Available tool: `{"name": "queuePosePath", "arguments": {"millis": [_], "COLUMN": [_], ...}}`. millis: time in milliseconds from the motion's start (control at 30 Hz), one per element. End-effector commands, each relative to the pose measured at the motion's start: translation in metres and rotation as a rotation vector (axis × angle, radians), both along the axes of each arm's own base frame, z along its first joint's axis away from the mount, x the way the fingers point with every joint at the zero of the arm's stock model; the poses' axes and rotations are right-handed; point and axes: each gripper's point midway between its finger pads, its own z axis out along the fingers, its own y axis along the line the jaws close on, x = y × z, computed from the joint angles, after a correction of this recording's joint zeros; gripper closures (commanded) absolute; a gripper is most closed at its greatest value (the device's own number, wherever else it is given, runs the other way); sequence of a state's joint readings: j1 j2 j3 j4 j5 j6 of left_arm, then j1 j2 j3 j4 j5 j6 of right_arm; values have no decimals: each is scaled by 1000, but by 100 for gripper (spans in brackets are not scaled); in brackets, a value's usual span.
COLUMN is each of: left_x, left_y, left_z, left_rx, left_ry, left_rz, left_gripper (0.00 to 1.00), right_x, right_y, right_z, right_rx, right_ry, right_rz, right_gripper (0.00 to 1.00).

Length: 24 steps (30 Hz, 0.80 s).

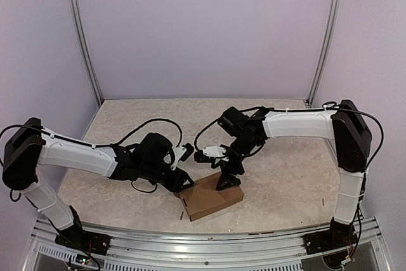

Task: Fold the paper box

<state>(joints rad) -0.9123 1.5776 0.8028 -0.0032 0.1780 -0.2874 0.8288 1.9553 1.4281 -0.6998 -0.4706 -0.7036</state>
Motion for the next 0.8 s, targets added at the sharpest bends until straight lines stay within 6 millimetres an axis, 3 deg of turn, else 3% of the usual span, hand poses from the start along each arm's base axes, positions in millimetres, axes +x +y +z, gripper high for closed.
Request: {"name": "queuePosePath", "arguments": {"millis": [0,100,300,433,500,600,700,767], "left_x": [-12,-14,-12,1,14,38,50,46], "left_y": [6,4,9,4,0,-11,-13,-5], "left_z": [-21,-26,-56,-50,-33,13,62,78], "left_rx": [127,181,363,398,399,357,267,207], "left_ry": [4,-25,-60,-128,-195,-330,-390,-362], "left_rz": [2,2,-8,-11,3,62,181,278], "left_gripper": [62,62,62,62,60,55,51,48], "right_x": [-2,-5,-3,12,25,43,42,35], "right_y": [-2,-5,-16,-29,-38,-53,-63,-69], "right_z": [36,42,51,61,68,73,61,54], "right_rx": [45,49,56,84,117,143,110,90], "right_ry": [-13,-14,-63,-93,-110,-139,-153,-140], "right_rz": [-4,0,-24,-83,-136,-206,-212,-203], "right_gripper": [0,0,0,0,0,0,0,0]}}
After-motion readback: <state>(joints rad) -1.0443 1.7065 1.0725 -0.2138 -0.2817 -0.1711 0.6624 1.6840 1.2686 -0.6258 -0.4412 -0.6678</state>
